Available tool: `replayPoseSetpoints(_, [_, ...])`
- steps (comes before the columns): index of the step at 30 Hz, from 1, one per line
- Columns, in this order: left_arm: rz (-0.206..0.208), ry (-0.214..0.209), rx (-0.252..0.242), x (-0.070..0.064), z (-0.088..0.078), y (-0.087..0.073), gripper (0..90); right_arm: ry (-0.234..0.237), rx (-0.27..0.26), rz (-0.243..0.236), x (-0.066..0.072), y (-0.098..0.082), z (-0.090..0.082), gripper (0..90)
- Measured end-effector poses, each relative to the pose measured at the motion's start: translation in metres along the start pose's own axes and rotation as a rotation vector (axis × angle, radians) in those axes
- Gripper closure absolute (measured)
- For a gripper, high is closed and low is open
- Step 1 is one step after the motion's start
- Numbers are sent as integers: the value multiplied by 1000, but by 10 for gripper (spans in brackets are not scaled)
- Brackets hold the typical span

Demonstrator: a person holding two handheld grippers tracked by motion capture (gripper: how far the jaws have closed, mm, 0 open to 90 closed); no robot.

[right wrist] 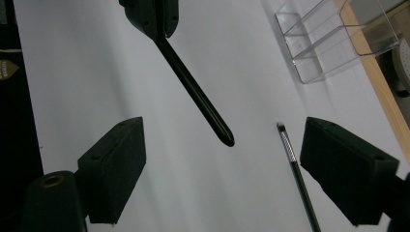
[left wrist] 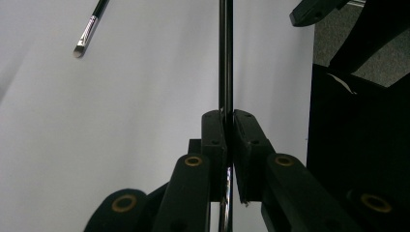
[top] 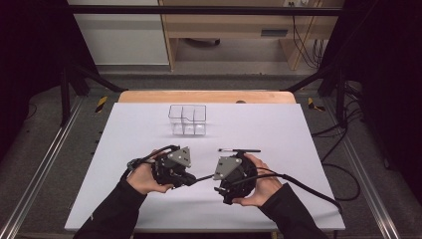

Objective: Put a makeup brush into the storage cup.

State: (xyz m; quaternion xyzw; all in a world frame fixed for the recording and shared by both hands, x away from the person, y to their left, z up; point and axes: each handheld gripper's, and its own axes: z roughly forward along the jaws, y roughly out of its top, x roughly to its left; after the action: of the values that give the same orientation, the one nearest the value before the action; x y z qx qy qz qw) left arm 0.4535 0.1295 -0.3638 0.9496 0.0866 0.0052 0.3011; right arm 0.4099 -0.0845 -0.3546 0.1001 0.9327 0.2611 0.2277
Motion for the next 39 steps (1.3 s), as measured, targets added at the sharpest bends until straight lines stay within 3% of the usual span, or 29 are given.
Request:
replayPoseSetpoints(20, [-21,-21,37,3,8,6,833,7,96,-151,9,7,20,327])
replayPoseSetpoints(34, [-30,-25,49,4,11,10,832,2,94,-194,13,11,23,423])
replayPoseSetpoints(39, [-46,-23,45,5,11,10,833,2,93,-230,15,13,26,478])
